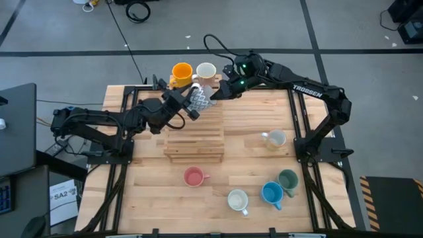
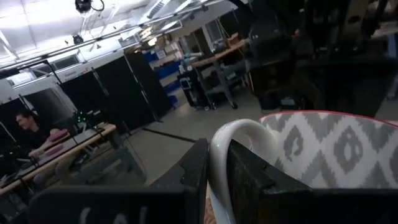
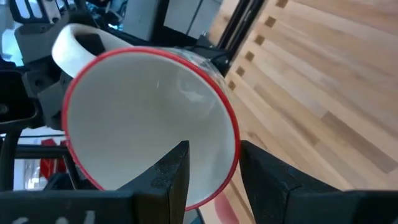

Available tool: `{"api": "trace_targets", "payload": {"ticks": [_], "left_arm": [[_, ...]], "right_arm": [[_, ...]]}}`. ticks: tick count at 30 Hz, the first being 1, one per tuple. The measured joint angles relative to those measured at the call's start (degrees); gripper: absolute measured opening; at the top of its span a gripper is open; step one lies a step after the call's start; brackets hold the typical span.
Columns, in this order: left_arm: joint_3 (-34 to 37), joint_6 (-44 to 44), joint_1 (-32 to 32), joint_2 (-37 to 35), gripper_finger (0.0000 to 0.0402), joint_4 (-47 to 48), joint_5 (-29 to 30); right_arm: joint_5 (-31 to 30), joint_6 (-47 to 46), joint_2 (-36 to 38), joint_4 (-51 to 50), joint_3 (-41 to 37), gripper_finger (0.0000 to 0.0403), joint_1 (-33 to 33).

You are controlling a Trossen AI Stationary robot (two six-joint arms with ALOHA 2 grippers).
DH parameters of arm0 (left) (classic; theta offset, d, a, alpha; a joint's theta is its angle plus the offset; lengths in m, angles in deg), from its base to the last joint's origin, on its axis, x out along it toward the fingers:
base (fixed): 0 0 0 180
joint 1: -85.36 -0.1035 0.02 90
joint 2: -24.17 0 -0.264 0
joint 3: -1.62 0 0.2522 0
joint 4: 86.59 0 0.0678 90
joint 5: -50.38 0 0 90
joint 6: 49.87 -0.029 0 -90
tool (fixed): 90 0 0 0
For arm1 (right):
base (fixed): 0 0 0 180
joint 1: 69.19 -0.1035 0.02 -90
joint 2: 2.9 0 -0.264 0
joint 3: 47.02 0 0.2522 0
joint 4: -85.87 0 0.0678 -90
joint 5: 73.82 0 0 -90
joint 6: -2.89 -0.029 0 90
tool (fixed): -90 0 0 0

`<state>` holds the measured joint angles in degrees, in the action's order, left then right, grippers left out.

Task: Place coffee mugs
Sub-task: Put the gray mug on the shelf

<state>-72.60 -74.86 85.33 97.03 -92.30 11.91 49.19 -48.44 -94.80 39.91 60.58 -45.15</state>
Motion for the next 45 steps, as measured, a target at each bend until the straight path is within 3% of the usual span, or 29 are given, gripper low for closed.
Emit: {"api": "trace_targets", "payload": {"ticks": [11,21,27,38,45], "left_arm": [[0.00,-0.47,-0.17,0.00,0.0054,-0.99,1.05],[0.00,-0.95,-0.11,0.00,0.0055,-0.87,1.01],[0.00,-0.94,0.06,0.00,0.0056,-0.45,1.09],[-0.07,2.00,0.60,0.02,0.0083,7.84,-0.26],[-0.07,8.58,0.87,0.02,0.0095,14.01,-5.04]], "right_arm": [[-0.05,0.80,0.00,0.03,0.00,0.0137,-0.66],[-3.66,2.32,-0.02,0.42,0.00,0.0059,-0.55],[-5.80,2.90,-0.02,0.64,0.00,0.0047,-0.49],[-6.66,11.39,-0.09,-2.23,-0.04,0.0041,2.19],[-6.11,15.20,-0.09,-4.15,-0.04,0.0023,3.79]]}}
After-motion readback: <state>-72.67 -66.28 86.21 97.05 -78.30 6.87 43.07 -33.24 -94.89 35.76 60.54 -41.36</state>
